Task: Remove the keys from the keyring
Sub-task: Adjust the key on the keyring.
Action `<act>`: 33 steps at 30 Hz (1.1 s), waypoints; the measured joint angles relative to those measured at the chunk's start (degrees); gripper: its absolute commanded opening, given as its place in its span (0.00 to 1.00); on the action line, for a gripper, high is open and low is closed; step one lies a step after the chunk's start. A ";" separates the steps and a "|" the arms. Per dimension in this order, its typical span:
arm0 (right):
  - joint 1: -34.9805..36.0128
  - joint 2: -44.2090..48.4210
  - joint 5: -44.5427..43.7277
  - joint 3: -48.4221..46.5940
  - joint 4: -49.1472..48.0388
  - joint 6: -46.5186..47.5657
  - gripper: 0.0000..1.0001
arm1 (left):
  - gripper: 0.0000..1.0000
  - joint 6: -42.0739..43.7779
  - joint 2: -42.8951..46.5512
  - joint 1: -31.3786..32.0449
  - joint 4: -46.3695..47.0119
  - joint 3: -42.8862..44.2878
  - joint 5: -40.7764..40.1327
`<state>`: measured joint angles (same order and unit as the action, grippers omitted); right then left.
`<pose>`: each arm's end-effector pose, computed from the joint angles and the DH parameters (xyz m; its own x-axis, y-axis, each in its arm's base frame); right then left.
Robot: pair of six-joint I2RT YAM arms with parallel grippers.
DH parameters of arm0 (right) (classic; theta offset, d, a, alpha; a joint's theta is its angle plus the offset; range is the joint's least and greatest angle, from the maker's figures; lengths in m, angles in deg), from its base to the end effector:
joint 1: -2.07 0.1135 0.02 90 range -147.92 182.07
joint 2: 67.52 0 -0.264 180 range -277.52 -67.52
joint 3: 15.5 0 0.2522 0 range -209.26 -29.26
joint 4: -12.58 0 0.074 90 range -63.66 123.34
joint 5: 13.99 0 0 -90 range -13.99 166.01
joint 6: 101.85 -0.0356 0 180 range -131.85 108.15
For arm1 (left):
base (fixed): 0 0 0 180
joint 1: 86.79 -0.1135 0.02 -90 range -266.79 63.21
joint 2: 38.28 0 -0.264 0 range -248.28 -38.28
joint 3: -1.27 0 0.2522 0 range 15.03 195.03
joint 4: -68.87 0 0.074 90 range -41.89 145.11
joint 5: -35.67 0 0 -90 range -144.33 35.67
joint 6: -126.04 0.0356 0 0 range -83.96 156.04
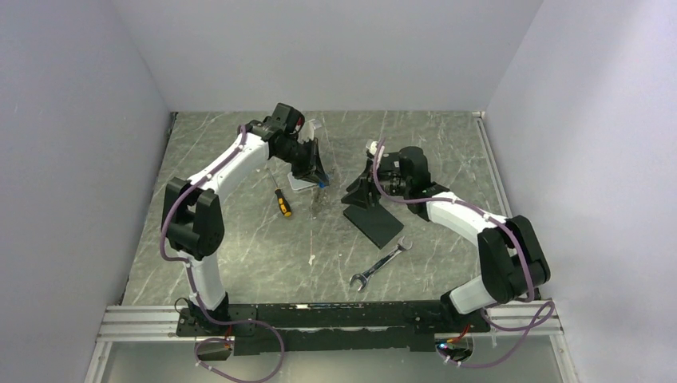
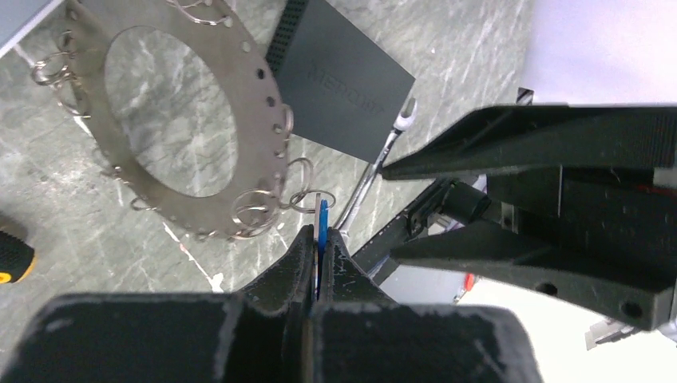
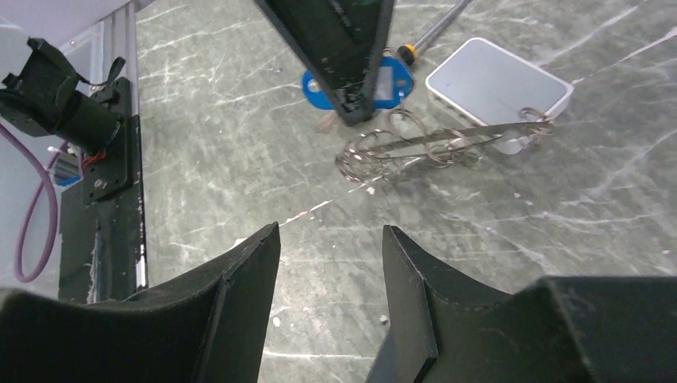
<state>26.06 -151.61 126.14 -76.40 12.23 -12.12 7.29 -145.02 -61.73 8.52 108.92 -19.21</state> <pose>0.2756 0.1526 0.2392 -0.3589 -0.1564 -0.9202 -0.9052 0.2988 0.3023 0.3542 -0.1882 0.2815 -0.9780 0.0230 -0.2075 0.1609 0.7164 -0.6789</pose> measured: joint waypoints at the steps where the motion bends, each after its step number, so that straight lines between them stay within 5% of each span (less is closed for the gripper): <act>1: -0.37 -0.31 0.15 0.04 -0.20 -0.22 0.54 | 0.00 0.17 -0.02 0.00 0.20 0.00 0.63; 9: -8.37 -1.11 5.33 -3.28 0.79 10.36 0.53 | 0.00 4.22 0.02 -0.02 0.13 0.00 3.74; 16: -8.28 -2.32 8.79 -5.64 1.66 17.73 0.50 | 0.00 15.02 0.87 -0.02 -3.39 0.00 5.57; 33: -9.55 -5.18 11.63 -5.64 -3.89 9.40 0.45 | 0.00 52.63 4.20 0.87 -17.31 1.75 0.15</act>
<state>16.51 -156.79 137.77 -82.04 8.34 -2.72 59.92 -140.82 -60.86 -8.79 110.67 -19.06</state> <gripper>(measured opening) 0.463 0.026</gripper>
